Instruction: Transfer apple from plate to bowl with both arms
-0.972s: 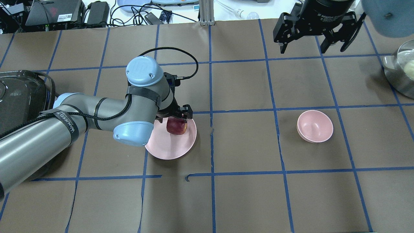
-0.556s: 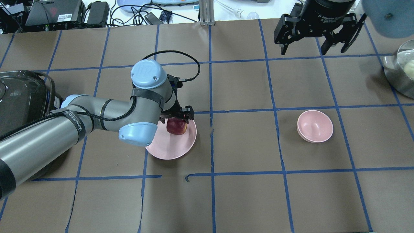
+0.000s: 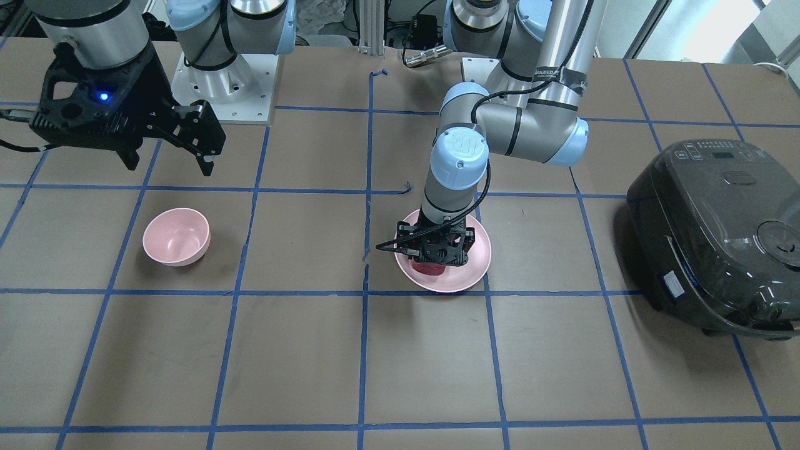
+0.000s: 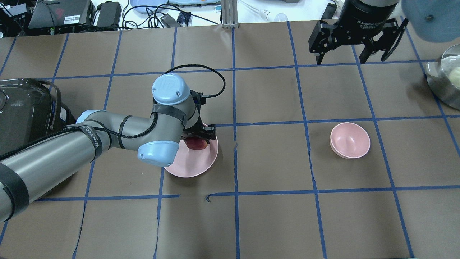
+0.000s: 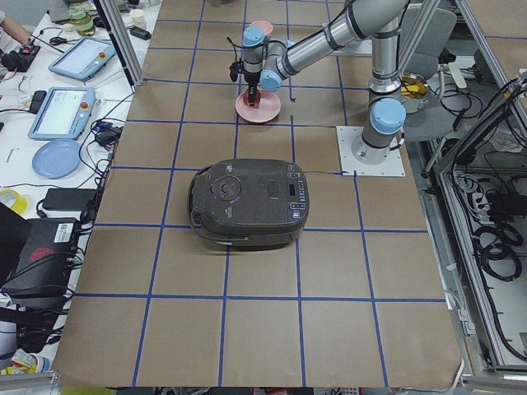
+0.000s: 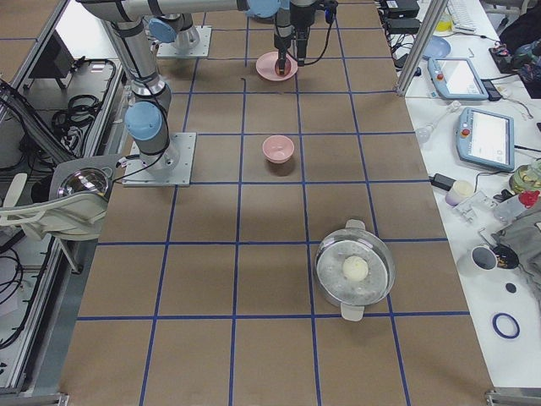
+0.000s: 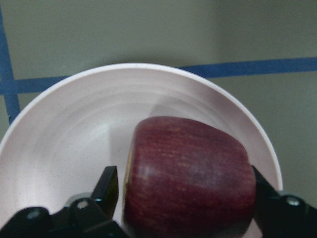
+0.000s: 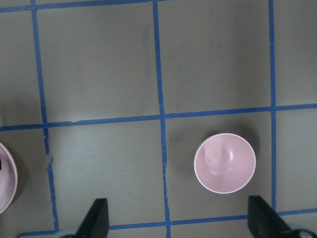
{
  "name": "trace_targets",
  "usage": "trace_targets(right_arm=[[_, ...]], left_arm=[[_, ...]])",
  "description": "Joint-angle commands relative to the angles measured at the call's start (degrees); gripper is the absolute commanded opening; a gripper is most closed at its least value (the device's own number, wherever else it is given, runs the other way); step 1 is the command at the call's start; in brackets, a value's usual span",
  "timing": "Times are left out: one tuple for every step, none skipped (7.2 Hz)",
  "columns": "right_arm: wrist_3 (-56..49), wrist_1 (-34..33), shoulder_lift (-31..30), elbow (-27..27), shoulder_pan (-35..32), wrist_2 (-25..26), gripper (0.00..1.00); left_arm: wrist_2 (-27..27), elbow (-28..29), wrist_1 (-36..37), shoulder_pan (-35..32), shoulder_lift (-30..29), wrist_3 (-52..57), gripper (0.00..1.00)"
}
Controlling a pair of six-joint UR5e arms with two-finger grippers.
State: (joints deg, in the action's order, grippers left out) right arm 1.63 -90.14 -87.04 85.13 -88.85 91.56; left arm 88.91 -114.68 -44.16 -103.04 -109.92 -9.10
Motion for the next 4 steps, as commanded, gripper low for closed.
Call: trace_targets(right_arm=[[-13.2, -1.3, 0.9, 6.9, 11.4, -0.9, 1.0], [-19.0, -5.4, 2.7, 10.6, 13.9, -0.9, 1.0], [-20.8, -9.6, 3.4, 15.8, 15.5, -0.9, 1.0], [-22.2, -15.4, 3.4, 21.6, 19.2, -1.1, 1.0]], left_arm=[[0.2, 0.0, 0.2, -0.3, 0.6, 0.7, 0.54], [0.1, 0.2, 0.2, -0.3, 1.9, 1.0, 0.49], [0.3, 0.4, 0.3, -0.4, 3.0, 1.0, 0.49], [0.3, 0.5, 0.4, -0.4, 3.8, 1.0, 0.49]])
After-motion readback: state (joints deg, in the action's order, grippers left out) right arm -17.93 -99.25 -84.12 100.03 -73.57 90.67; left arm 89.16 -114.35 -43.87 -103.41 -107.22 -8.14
